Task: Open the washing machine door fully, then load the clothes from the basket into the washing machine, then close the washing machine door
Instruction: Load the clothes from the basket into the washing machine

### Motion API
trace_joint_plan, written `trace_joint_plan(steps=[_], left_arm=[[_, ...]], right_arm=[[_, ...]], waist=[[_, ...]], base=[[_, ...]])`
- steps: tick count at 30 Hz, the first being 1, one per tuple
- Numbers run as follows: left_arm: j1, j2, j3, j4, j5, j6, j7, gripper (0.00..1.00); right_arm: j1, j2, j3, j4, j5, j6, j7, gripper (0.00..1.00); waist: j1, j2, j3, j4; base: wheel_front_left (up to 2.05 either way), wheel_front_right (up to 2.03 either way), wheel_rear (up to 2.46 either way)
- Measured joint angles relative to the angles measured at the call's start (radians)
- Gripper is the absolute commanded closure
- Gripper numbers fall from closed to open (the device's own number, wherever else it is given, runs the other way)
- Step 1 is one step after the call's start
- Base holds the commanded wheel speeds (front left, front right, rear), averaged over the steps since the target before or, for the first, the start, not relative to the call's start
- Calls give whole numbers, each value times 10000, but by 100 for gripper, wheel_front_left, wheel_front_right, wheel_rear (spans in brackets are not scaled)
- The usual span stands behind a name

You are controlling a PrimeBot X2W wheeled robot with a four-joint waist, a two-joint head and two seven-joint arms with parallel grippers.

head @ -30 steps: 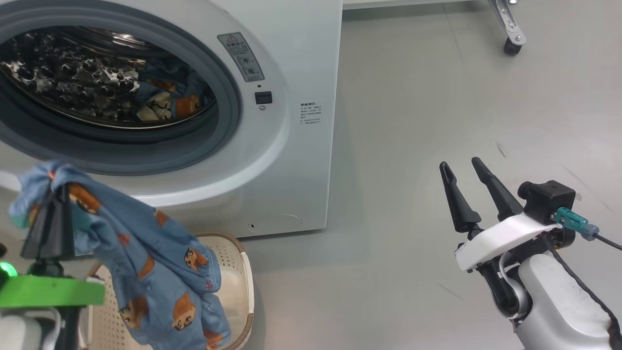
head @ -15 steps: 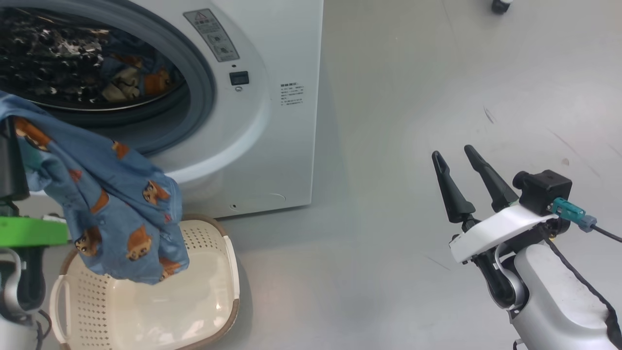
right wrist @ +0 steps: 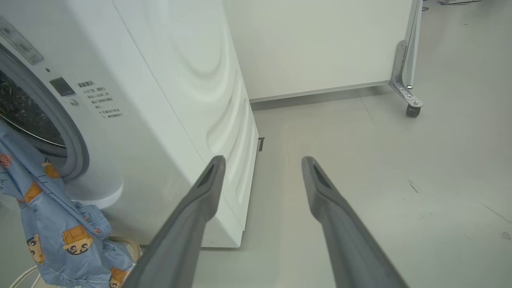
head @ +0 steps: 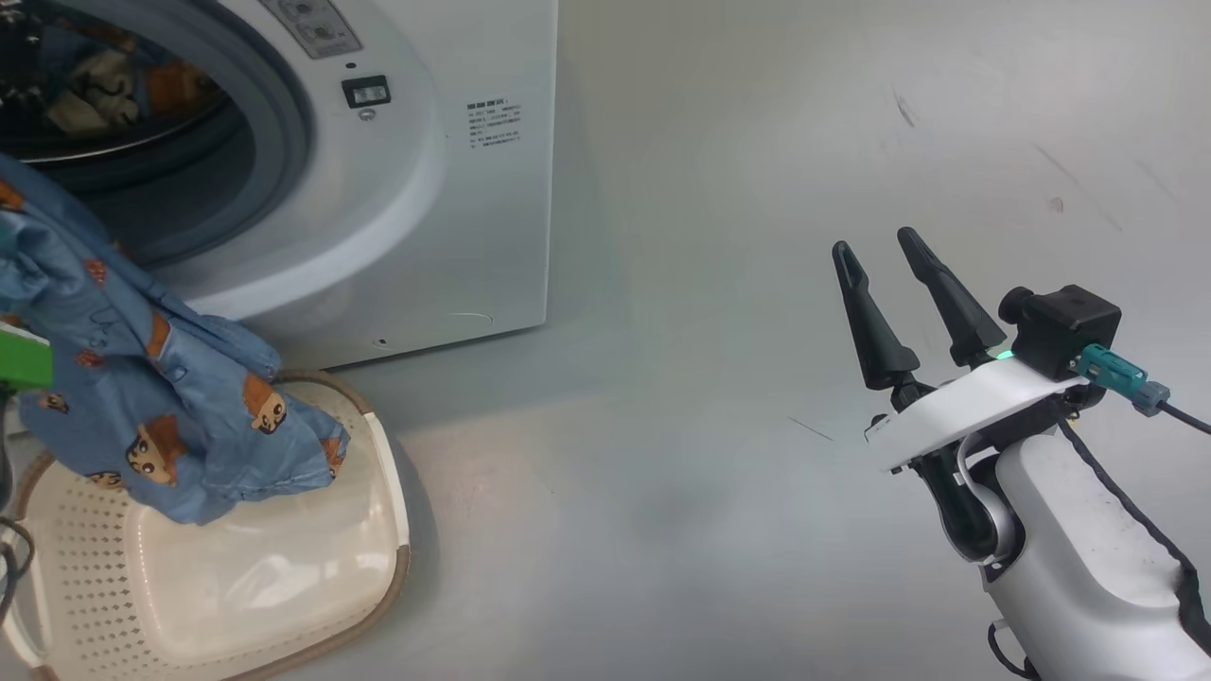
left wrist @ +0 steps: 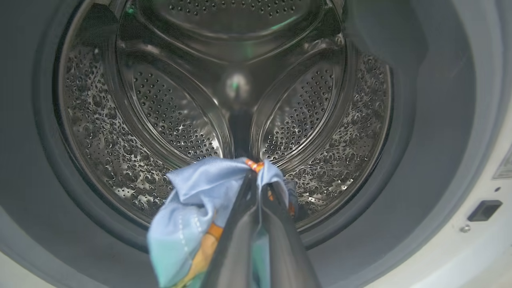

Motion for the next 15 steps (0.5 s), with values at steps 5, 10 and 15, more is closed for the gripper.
trace_joint_plan(steps=[5,10,15], left_arm=[[-856,161,6,583,-4,-79,240,100],[-1622,236,4,1139,-6,-90,424,100],[-2311,441,-2,1691,-2,-171,502,100]], right_arm=[[-149,94,-42,-52,-46,0,0,0],[-276,224,-123,-155,-59,0,0,0],[-448,337,-174,-228,-148,0,0,0]], waist=[[0,0,595,-280],[1,0,1198,-522],[2,0,1772,-732]], base=[[0,0,0],[0,0,0],[0,0,0]])
